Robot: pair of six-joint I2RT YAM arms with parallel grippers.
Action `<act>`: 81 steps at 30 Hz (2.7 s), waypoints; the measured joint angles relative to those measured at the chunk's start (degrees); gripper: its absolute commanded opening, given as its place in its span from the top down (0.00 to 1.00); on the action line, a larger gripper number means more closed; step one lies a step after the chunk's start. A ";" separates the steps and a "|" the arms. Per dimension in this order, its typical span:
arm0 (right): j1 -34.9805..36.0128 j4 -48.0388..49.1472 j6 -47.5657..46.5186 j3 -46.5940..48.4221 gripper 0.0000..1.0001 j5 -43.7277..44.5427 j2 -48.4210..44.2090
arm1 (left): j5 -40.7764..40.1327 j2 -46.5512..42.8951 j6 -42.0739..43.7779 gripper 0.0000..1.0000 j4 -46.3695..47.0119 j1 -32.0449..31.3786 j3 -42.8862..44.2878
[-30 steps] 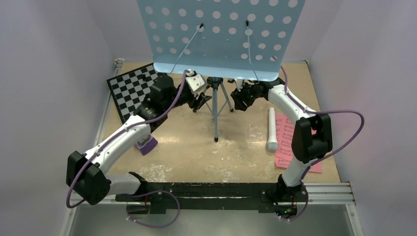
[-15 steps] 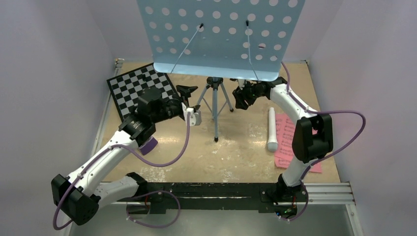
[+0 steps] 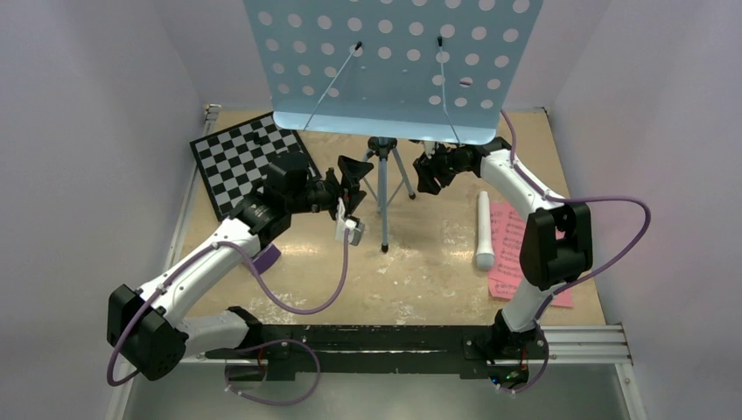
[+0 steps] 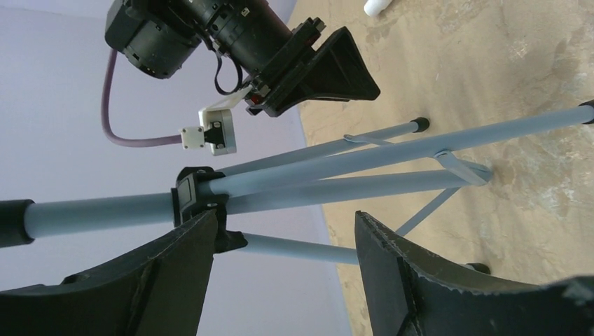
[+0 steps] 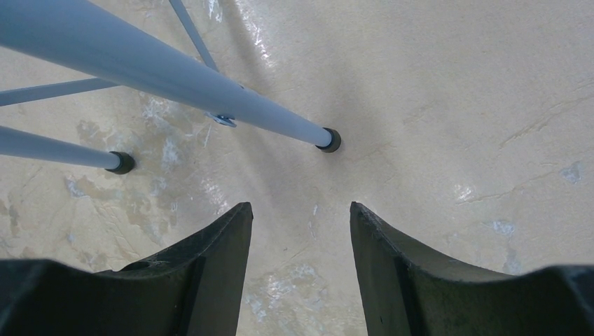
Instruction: Pack up the instrument practice props
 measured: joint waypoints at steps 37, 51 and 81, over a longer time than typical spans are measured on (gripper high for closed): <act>-0.44 0.04 0.83 -0.57 0.43 -0.09 0.00 | -12.28 4.24 -9.40 0.26 11.69 -1.38 0.00; -0.46 -0.02 0.87 -0.57 0.43 -0.09 0.00 | -15.13 4.35 -9.90 0.26 13.16 -1.40 -1.70; -2.27 -1.70 2.73 -0.57 0.43 -0.07 0.00 | -3.08 -5.66 -12.26 0.22 -3.02 1.86 -4.37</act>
